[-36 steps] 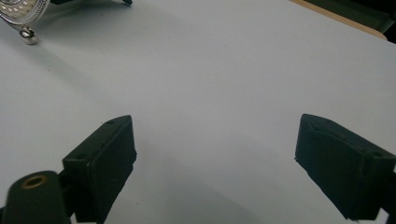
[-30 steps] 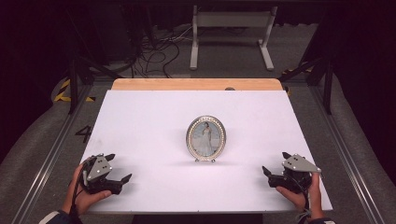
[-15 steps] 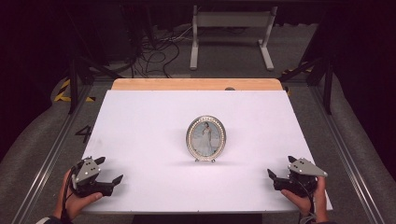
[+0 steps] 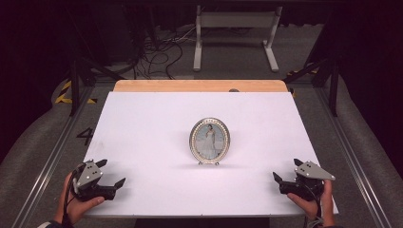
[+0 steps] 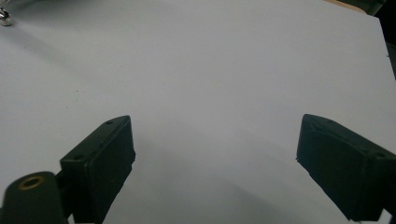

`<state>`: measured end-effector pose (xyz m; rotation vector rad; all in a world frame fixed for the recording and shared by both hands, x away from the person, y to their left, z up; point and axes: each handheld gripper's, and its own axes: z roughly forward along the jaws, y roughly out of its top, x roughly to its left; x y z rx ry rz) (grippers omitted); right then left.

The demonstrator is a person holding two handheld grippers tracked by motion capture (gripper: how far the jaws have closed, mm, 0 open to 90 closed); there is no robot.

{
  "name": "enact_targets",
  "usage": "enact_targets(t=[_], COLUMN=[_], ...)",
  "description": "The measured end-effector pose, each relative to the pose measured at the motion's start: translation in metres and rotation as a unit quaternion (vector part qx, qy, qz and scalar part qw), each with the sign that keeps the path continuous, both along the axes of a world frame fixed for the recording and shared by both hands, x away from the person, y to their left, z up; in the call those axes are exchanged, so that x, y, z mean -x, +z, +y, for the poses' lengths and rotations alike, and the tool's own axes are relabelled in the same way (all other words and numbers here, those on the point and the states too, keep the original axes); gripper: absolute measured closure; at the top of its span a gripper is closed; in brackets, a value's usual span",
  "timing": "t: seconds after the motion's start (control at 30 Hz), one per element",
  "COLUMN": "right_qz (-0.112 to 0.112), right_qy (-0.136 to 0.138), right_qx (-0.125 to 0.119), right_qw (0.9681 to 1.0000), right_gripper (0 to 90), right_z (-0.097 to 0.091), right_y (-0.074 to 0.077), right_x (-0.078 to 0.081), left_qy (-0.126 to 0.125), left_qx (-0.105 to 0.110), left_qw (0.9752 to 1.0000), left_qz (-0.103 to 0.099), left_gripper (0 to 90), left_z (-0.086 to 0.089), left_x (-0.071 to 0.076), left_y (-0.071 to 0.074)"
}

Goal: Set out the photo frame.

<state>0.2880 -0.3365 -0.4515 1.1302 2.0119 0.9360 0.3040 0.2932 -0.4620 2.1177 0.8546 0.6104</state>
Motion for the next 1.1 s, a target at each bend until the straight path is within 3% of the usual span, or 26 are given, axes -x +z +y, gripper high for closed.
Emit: enact_targets(t=[1.1], right_qz=[-0.001], right_qy=[-0.001], right_qx=[0.001], right_qw=[1.0], right_gripper=[11.1], right_z=[0.0004], right_y=[-0.0002], right_x=[-0.0003], left_qy=[0.004], left_qx=[-0.014], left_qw=[0.9999], left_qz=[0.0], left_gripper=[8.1], left_z=[-0.0013], left_x=[0.0001], left_y=[0.0])
